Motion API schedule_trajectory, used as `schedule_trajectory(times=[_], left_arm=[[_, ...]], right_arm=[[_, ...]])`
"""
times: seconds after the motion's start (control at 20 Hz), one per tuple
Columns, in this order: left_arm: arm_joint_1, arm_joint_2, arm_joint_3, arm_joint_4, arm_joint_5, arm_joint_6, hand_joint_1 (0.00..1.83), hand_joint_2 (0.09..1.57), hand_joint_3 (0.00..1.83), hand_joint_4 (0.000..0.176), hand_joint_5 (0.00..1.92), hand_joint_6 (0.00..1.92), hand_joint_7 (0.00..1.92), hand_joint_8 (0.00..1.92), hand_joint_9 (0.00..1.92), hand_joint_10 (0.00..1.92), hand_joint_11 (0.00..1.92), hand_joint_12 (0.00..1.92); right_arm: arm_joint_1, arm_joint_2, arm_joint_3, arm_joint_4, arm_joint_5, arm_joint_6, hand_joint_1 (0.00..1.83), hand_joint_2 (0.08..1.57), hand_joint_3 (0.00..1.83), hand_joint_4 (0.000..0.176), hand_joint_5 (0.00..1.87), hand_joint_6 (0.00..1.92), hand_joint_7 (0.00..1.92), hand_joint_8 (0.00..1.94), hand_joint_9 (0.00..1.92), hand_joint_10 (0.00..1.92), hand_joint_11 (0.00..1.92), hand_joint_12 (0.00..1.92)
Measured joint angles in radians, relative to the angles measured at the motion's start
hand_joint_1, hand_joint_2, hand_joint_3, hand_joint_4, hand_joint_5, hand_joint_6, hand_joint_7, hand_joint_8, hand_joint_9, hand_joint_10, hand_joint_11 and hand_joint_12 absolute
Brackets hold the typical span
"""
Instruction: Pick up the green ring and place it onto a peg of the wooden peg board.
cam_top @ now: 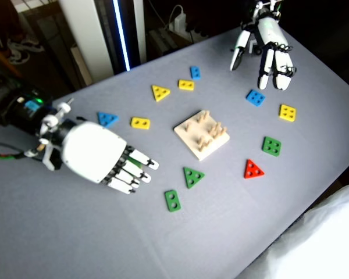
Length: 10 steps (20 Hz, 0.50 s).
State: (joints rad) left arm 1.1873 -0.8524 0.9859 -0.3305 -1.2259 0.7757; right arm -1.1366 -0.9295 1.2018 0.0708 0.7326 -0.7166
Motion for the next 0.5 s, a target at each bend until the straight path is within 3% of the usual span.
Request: schedule_trajectory(times=[0.1, 0.15, 0.2, 0.25, 0.3, 0.35, 0.4, 0.45, 0.5], left_arm=[[0.000, 0.000, 0.000, -0.002, 0.000, -0.003, 0.70, 1.04, 0.00, 0.041, 0.50, 0.00, 0.18, 0.00, 0.16, 0.00, 0.00, 0.63], [0.000, 0.000, 0.000, -0.001, 0.000, -0.004, 0.71, 1.03, 0.00, 0.037, 0.52, 0.00, 0.21, 0.00, 0.18, 0.01, 0.00, 0.68], [0.000, 0.000, 0.000, 0.000, 0.000, -0.006, 0.72, 1.04, 0.00, 0.033, 0.51, 0.00, 0.20, 0.00, 0.17, 0.00, 0.00, 0.65], [0.000, 0.000, 0.000, 0.000, 0.000, -0.006, 0.72, 1.04, 0.00, 0.036, 0.50, 0.00, 0.19, 0.00, 0.16, 0.00, 0.00, 0.60], [0.000, 0.000, 0.000, -0.001, 0.000, -0.006, 0.73, 1.04, 0.00, 0.026, 0.51, 0.00, 0.19, 0.00, 0.15, 0.00, 0.00, 0.56], [0.000, 0.000, 0.000, -0.001, 0.000, -0.006, 0.69, 1.05, 0.00, 0.038, 0.50, 0.00, 0.19, 0.00, 0.15, 0.00, 0.00, 0.56], [0.000, 0.000, 0.000, -0.001, 0.000, -0.007, 0.69, 1.05, 0.00, 0.030, 0.50, 0.00, 0.18, 0.00, 0.15, 0.00, 0.00, 0.56], [0.000, 0.000, 0.000, 0.000, 0.000, -0.007, 0.70, 1.05, 0.00, 0.023, 0.51, 0.00, 0.19, 0.00, 0.15, 0.00, 0.00, 0.56], [0.000, 0.000, 0.000, 0.000, 0.000, -0.007, 0.70, 1.05, 0.00, 0.017, 0.51, 0.00, 0.20, 0.00, 0.16, 0.00, 0.00, 0.60]], right_arm=[[0.000, 0.000, 0.002, 0.000, -0.009, -0.001, 1.17, 0.99, 0.00, 0.087, 0.65, 0.00, 0.74, 0.01, 0.90, 0.03, 0.53, 1.20], [0.000, 0.000, 0.002, 0.000, -0.013, -0.001, 1.15, 1.00, 0.00, 0.107, 0.66, 0.00, 0.75, 0.01, 0.92, 0.04, 0.57, 1.21], [0.000, 0.000, 0.002, 0.000, -0.014, -0.001, 1.16, 1.00, 0.00, 0.098, 0.67, 0.00, 0.78, 0.01, 1.00, 0.07, 0.64, 1.27], [0.000, 0.000, 0.002, 0.000, -0.013, -0.001, 1.20, 0.99, 0.00, 0.076, 0.68, 0.01, 0.82, 0.02, 1.06, 0.09, 0.69, 1.30], [0.000, 0.000, 0.002, 0.000, -0.013, -0.001, 1.23, 0.99, 0.00, 0.052, 0.69, 0.01, 0.86, 0.03, 1.11, 0.12, 0.72, 1.31], [0.000, 0.000, 0.002, 0.000, -0.013, -0.001, 1.24, 0.99, 0.00, 0.043, 0.70, 0.00, 0.89, 0.02, 1.13, 0.14, 0.74, 1.30], [0.000, 0.000, 0.002, 0.000, -0.013, -0.001, 1.25, 0.99, 0.00, 0.028, 0.71, 0.00, 0.93, 0.02, 1.15, 0.15, 0.76, 1.28], [0.000, 0.000, 0.005, 0.000, -0.013, -0.001, 1.35, 1.03, 0.02, 0.024, 0.73, 0.01, 1.05, 0.68, 1.11, 0.17, 0.65, 1.36], [0.000, 0.000, 0.007, 0.001, -0.013, 0.000, 1.36, 1.06, 0.00, 0.013, 0.75, 0.01, 1.04, 0.87, 1.10, 0.19, 0.64, 1.38]])
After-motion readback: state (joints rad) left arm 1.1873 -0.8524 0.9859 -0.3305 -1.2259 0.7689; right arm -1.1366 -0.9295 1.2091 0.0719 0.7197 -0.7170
